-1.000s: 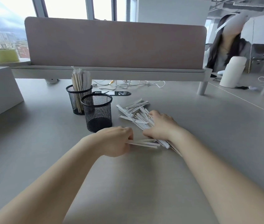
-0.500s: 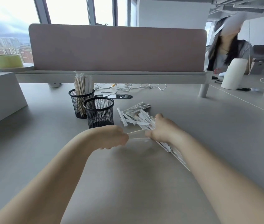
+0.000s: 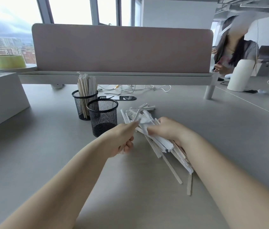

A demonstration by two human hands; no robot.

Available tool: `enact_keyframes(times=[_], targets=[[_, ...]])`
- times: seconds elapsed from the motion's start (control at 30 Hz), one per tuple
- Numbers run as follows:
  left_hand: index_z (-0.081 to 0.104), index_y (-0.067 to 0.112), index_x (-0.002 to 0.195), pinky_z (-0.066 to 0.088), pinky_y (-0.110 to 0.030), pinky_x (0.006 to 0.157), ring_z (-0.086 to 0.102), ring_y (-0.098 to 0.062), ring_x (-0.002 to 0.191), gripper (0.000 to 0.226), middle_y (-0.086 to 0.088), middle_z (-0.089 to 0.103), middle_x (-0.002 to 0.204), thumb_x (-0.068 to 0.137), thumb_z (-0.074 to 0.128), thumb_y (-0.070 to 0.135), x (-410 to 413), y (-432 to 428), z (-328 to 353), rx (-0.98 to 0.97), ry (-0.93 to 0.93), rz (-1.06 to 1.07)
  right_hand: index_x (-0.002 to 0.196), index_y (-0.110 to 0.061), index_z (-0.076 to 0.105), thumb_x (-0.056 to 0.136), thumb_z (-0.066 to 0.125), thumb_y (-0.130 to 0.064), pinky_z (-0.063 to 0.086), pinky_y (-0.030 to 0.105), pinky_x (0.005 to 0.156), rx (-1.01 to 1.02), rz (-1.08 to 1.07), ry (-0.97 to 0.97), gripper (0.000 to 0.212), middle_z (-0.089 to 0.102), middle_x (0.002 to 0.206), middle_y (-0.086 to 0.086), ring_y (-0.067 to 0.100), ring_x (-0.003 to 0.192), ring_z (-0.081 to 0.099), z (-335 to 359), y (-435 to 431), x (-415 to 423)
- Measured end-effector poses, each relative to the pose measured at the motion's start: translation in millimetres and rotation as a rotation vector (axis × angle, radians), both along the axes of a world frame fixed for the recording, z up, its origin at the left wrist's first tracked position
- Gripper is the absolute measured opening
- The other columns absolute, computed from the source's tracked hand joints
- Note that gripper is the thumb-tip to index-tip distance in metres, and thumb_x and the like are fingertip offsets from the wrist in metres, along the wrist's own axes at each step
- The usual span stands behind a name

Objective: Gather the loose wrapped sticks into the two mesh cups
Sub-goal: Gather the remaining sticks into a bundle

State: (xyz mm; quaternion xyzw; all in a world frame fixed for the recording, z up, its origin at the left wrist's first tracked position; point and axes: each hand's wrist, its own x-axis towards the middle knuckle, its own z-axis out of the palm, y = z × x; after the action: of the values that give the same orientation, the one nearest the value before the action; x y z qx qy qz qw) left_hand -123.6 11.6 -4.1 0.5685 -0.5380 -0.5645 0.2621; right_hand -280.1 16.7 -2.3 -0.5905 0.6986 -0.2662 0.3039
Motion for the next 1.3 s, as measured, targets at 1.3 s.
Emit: enact_keyframes(times=[1.3], targets=[[0.059,0.012,0.112,0.045,-0.031,0.076,0.058,-0.015,0.077,0.029,-0.003,0.061,0.104,0.097,0.042,0.029,-7.4,-2.7,3.8,-0.289,0.236,0.101,0.086,-0.007,0.062,0.083,0.067,-0.009,0.050,0.026,0.050,-0.170,0.054,-0.744,0.006,0.059,0.062,0.007,0.014,0.045,0.056,12.9,-3.1,20.0]])
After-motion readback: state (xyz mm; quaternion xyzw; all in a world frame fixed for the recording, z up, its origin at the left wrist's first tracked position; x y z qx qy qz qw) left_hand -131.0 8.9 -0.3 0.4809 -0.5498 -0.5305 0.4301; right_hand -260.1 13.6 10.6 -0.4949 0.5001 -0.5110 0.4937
